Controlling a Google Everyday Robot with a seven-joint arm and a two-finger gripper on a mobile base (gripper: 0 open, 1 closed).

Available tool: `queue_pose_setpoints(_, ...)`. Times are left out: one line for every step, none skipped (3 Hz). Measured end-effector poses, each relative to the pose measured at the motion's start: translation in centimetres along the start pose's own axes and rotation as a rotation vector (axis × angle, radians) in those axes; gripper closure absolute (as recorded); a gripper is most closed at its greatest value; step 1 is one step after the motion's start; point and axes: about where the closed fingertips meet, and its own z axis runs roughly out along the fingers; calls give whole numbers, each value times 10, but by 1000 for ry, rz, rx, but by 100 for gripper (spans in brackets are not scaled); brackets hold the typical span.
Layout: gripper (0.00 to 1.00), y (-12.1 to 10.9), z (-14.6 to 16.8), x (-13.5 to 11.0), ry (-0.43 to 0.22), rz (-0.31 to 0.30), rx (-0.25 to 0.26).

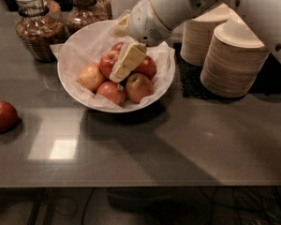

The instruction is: Pick apple from white bowl

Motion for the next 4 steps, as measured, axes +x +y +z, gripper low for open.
queue_pose_setpoints(16,-1,0,1,1,-1,1)
queue_pose_setpoints(32,-2,1,3,4,-3,3)
queue_pose_setpoints(40,-5,10,15,12,-1,-2)
queue_pose_setpoints(39,-4,16,22,12,5,-9)
